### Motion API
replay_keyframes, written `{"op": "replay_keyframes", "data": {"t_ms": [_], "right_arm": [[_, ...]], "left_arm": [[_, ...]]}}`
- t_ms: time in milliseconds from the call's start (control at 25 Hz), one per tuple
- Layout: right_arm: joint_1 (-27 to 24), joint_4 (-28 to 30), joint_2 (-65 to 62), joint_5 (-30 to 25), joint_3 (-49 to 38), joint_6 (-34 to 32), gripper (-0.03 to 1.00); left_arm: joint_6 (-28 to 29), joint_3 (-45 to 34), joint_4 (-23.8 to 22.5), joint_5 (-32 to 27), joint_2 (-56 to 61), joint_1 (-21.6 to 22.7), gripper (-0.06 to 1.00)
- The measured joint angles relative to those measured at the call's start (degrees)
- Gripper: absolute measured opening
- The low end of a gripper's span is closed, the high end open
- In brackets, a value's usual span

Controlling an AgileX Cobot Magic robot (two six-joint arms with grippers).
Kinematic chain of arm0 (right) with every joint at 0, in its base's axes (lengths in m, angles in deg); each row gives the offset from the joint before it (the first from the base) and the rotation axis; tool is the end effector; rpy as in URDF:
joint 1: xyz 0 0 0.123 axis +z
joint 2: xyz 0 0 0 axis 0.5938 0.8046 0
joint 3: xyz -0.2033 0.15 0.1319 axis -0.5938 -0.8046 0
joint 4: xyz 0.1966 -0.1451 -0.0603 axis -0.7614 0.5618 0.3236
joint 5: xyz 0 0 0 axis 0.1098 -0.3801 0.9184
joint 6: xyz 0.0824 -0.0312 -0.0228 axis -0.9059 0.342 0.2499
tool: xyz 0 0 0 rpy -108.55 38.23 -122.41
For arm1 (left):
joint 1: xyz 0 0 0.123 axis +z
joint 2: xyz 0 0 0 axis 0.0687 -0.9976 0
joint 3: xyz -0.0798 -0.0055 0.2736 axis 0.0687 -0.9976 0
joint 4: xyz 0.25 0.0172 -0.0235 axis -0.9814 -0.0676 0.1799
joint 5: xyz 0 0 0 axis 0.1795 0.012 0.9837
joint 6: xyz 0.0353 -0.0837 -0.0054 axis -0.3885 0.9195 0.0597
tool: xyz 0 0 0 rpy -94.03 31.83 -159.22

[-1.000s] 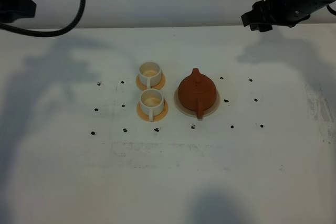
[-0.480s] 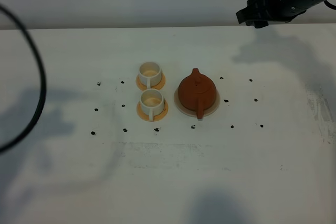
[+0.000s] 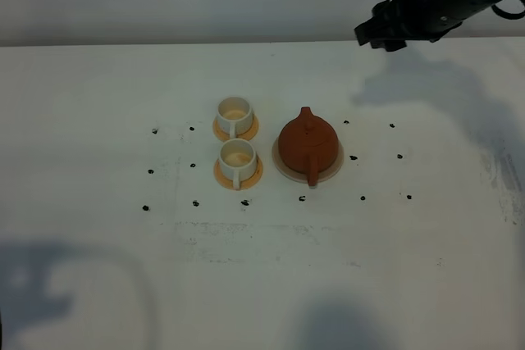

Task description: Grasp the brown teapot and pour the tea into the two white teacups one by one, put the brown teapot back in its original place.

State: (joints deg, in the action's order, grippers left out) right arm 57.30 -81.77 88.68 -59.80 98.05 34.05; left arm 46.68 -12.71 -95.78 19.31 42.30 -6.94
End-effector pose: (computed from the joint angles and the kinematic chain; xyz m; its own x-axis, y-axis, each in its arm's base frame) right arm 0.4004 0.1594 0.2859 -0.6825 -0.4218 -0.5968 -0.5030 0.8636 -0.0351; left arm 0.0633 0.0038 0.3266 -0.5295 0.0038 -0.8483 -0.0275 0.9994 0.0216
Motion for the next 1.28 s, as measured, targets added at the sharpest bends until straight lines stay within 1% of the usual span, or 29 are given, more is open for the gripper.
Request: {"op": "replay_keyframes", "data": {"t_ms": [80,240,480,560,1040,1280], "right_arm": [[1.18,0.23,0.00,0.00,0.00,0.00,0.54],[2.63,0.47,0.00,-0.11,0.00,0.00,0.54],[3.39,0.88,0.00,-0.67,0.05,-0.05,0.54],[3.74,1.08,0.00,-1.12,0.05,-0.05,0.54],[3.85,1.60,0.00,-1.79,0.05,0.00,0.54],[3.85,1.65,0.00,-1.85,0.05,-0.05,0.54]], "left_arm": [[0.87,-1.91,0.00,-2.87,3.67,0.00,0.53],[1.41,-3.86,0.86,-6.15,10.48,0.00,0.53],[1.54,-8.36,1.29,-8.96,19.95,0.00,0.53],[1.49,-8.74,1.44,-9.29,22.79,0.00,0.52],[1.25,-8.74,1.44,-9.28,23.70,0.00,0.51],[1.25,-8.74,1.38,-9.28,23.99,3.52,0.51]]}}
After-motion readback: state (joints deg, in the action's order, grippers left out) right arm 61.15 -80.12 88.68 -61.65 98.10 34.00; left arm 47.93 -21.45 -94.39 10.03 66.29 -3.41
